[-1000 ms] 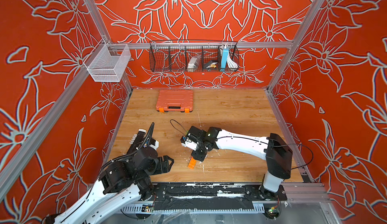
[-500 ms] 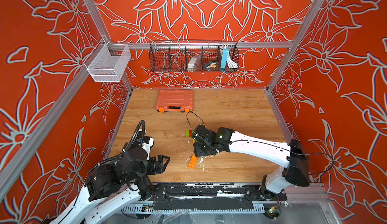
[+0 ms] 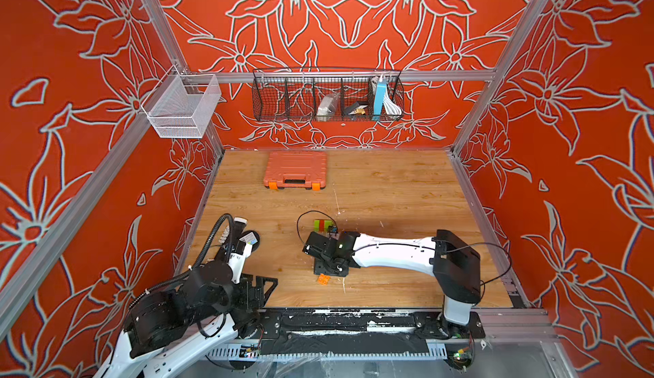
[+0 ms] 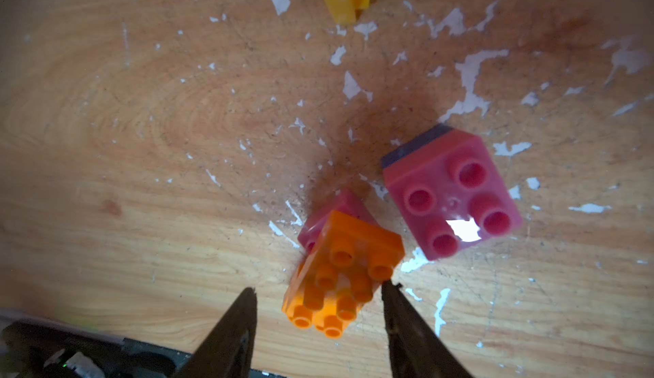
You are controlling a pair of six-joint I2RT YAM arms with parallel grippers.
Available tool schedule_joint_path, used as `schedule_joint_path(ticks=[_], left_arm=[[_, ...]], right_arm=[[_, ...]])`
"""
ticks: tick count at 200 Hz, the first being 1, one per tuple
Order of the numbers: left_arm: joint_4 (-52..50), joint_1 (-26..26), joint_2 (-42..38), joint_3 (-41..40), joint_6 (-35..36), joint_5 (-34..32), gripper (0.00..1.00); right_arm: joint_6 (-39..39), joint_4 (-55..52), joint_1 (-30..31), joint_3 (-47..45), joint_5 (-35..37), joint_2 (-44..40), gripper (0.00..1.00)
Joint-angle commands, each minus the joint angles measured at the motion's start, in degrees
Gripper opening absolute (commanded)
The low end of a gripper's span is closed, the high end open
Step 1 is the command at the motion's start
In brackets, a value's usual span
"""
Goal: Assemble the letter r with lego
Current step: Adjust the lego brick at the center of the board.
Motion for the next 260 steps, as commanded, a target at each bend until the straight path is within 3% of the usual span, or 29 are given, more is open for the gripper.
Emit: schedule_joint_path(ticks=[1, 67, 142, 207, 260], left_arm=[[-2.2, 0.2, -0.8, -0.7, 0.1, 0.0, 0.91], [-2.5, 0.2, -0.4, -1.0, -0.1, 0.1, 0.92], [-2.7, 0.2, -0.5, -1.3, -0.8, -0.2, 0.92], [-2.6, 0.2, -0.3, -1.3, -0.7, -0.1, 0.92], [-2.7, 0.2, -0.2, -1.4, -0.4, 0.2, 0.92]], right_arm=[[1.9, -2.4, 0.2, 1.4, 2.4, 0.4, 0.58], [-0.3, -2.9, 0.4, 1.8, 1.5, 2.5, 0.52], [-5.7, -9.4, 1.3, 6.2, 5.1, 4.2, 0.43], [-5.8, -10.9, 1.4, 7.7, 5.3, 5.8, 0.53], [-6.0, -10.4, 1.4, 8.2, 4.8, 7.0, 0.5]])
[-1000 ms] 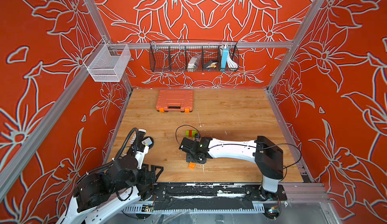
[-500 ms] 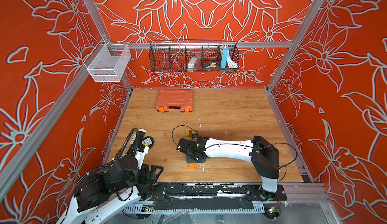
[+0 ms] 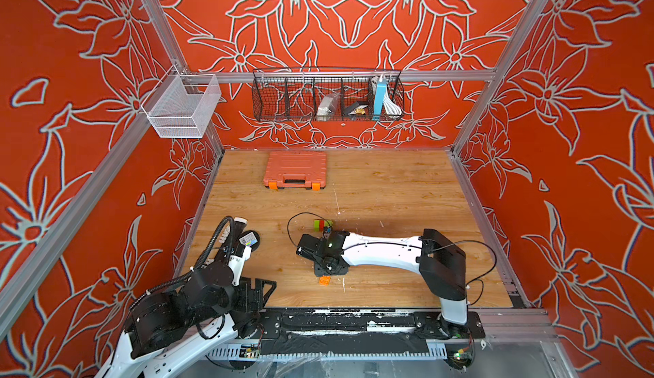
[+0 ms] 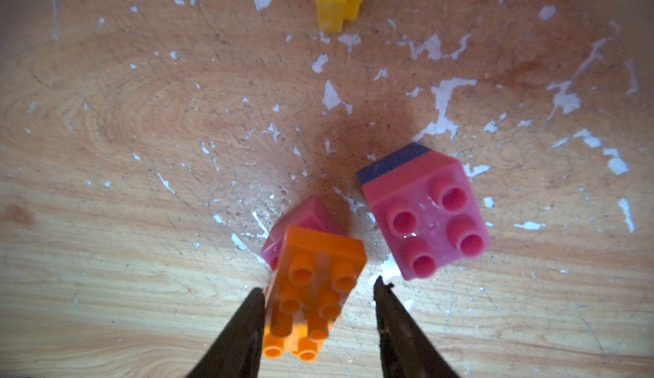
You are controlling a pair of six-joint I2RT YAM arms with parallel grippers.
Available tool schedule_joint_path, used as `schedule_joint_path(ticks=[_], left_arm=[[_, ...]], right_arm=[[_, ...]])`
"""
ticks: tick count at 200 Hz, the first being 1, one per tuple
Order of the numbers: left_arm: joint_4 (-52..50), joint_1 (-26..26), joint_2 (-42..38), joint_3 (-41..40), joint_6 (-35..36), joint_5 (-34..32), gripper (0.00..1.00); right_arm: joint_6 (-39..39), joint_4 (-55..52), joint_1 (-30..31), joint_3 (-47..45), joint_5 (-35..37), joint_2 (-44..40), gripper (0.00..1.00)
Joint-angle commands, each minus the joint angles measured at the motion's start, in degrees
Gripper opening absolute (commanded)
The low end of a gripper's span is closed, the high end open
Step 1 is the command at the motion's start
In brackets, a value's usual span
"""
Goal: Assemble the letter r with lego
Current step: Adjust the lego brick at the center of the board.
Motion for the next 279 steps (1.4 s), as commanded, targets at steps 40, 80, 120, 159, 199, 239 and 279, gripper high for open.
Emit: schedule_joint_path(ticks=[40, 80, 120, 159, 199, 239, 279], left_arm=[[-1.2, 0.2, -0.1, -0.4, 0.3, 0.0, 0.92], [-1.4, 0.2, 0.0, -0.4, 0.3, -0.1, 0.92], [-1.9, 0.2, -0.2, -0.4, -0.2, -0.4, 0.92], [-1.9, 0.2, 0.4, -0.4, -0.7, -0.6, 0.92], [-1.2, 0.2, 0.8, -1.1, -2.1, -0.2, 0.92], [0.6, 0.2, 1.1, -1.7, -4.2, 0.9, 0.92], [6.3, 0.2, 0.7, -4.0, -7.4, 3.3, 0.92]], right_arm=[[-0.4, -1.0, 0.5, 1.5, 1.2, 1.8, 0.47], [-1.3, -0.7, 0.5, 1.5, 1.1, 1.8, 0.42], [-3.6, -1.0, 0.5, 1.2, 1.7, 0.7, 0.29], [-8.0, -0.4, 0.5, 1.2, 1.6, -1.2, 0.07], [-18.4, 0.6, 0.3, 1.4, -0.9, -3.4, 0.0], [-35.1, -2.8, -0.1, 1.9, -6.7, -6.1, 0.0], [-52.9, -10.0, -0.7, 1.3, -10.9, -6.7, 0.0]])
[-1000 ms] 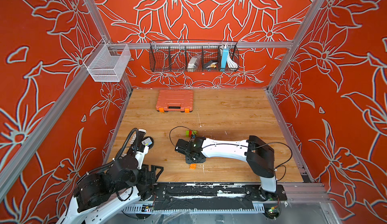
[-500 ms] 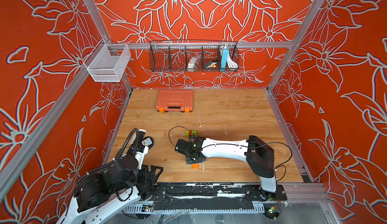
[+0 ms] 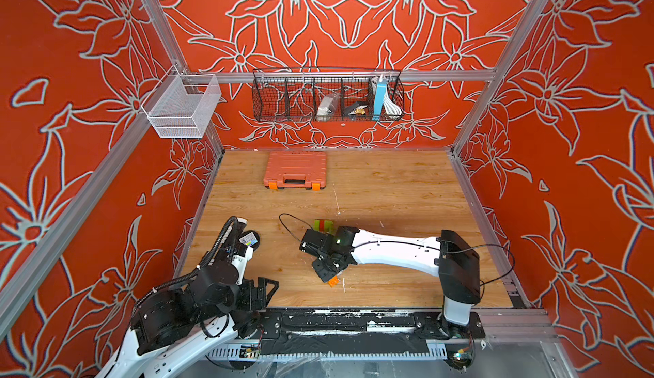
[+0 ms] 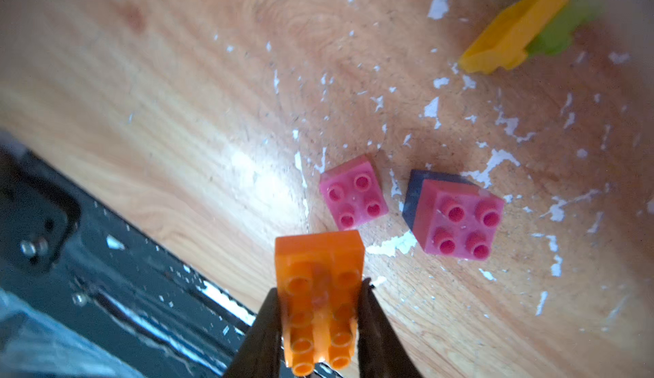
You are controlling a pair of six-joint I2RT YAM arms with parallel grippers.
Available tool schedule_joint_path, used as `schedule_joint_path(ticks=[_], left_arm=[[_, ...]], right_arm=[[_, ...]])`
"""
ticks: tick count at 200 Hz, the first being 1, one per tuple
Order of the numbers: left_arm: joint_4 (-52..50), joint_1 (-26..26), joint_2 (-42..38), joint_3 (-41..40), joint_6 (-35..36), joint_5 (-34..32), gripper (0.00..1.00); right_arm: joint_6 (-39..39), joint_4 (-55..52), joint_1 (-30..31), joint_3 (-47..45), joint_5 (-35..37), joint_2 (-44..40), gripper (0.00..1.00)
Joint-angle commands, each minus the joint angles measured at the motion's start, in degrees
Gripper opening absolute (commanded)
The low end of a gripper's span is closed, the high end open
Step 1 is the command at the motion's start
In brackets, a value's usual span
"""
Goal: Assemble the letter r with lego
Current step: Adjust the lego brick at the center of the board.
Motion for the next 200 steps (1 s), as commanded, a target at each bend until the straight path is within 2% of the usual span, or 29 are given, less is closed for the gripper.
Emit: schedule_joint_path(ticks=[1, 35, 112, 147, 200], left_arm=[[4.6, 0.3, 0.4, -1.5, -2.9, 1.9, 0.92], [7.7, 0.3, 0.8, -3.0, -5.6, 2.3, 0.9], [5.9, 0.3, 1.5, -1.8, -6.0, -0.1, 0.9], [4.9, 0.3, 1.2, -1.5, -5.6, -0.9, 0.9], [4.2, 0.3, 1.4, -1.6, -5.1, -1.9, 0.9]], right_arm=[[-15.2, -7.2, -0.5, 0.9, -3.3, -0.8, 0.0], [-22.5, -11.8, -0.7, 2.7, -2.3, 1.9, 0.0], [-28.6, -13.7, -3.5, 9.5, -1.7, 7.9, 0.0], [-27.5, -14.8, -3.8, 13.2, -1.5, 11.6, 0.0], [-25.2, -15.0, -4.4, 13.4, -1.2, 12.9, 0.0]])
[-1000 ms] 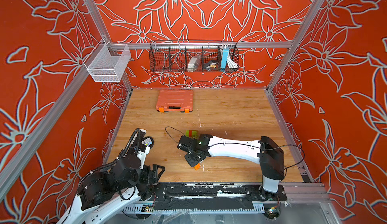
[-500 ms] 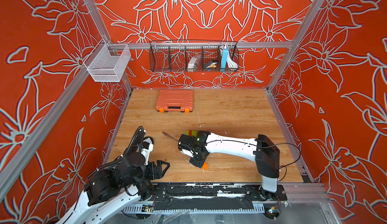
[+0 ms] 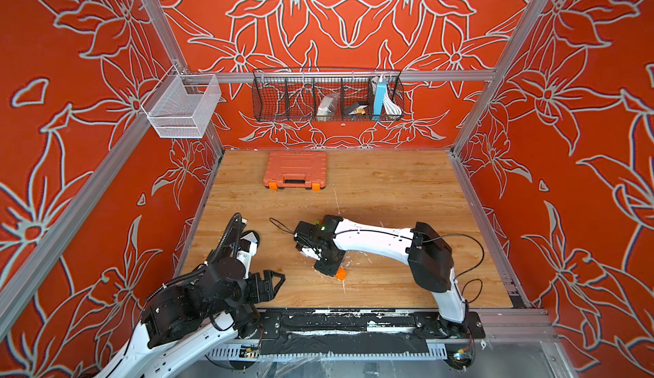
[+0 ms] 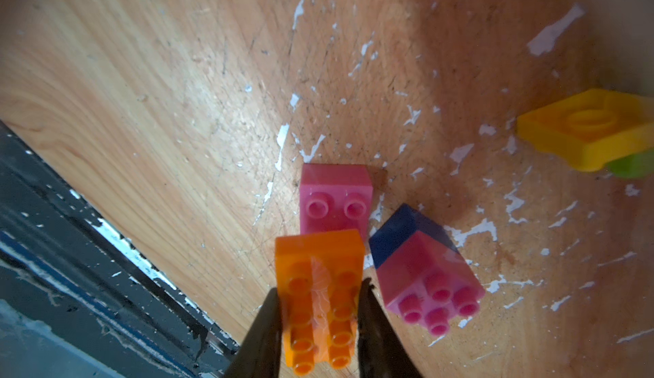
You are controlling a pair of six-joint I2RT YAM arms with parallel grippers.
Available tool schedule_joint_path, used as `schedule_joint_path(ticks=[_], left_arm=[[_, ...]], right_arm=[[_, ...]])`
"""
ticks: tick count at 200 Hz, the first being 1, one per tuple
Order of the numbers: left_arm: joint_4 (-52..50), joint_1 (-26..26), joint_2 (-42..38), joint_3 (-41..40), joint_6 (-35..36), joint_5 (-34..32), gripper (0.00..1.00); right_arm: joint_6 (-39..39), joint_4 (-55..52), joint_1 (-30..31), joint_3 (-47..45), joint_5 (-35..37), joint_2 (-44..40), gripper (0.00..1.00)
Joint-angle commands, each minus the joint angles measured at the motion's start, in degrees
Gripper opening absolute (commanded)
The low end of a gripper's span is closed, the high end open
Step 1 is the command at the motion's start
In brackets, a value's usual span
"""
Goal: Assemble the letter r with lego
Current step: Adjust the lego brick at the center of the board.
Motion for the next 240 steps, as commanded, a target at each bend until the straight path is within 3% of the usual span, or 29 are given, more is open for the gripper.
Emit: schedule_joint_path(ticks=[1, 240], left_arm=[[-1.0, 0.2, 0.4, 0.9, 0.4, -1.3, 0.9], [-2.0, 0.2, 2.2, -0.9, 2.6, -0.3, 0.91]], right_arm=[[1.3, -2.2, -0.3, 1.3, 0.7, 0.8, 0.0], [4.0, 0.0, -0.5, 0.7, 4.7, 2.7, 0.0]])
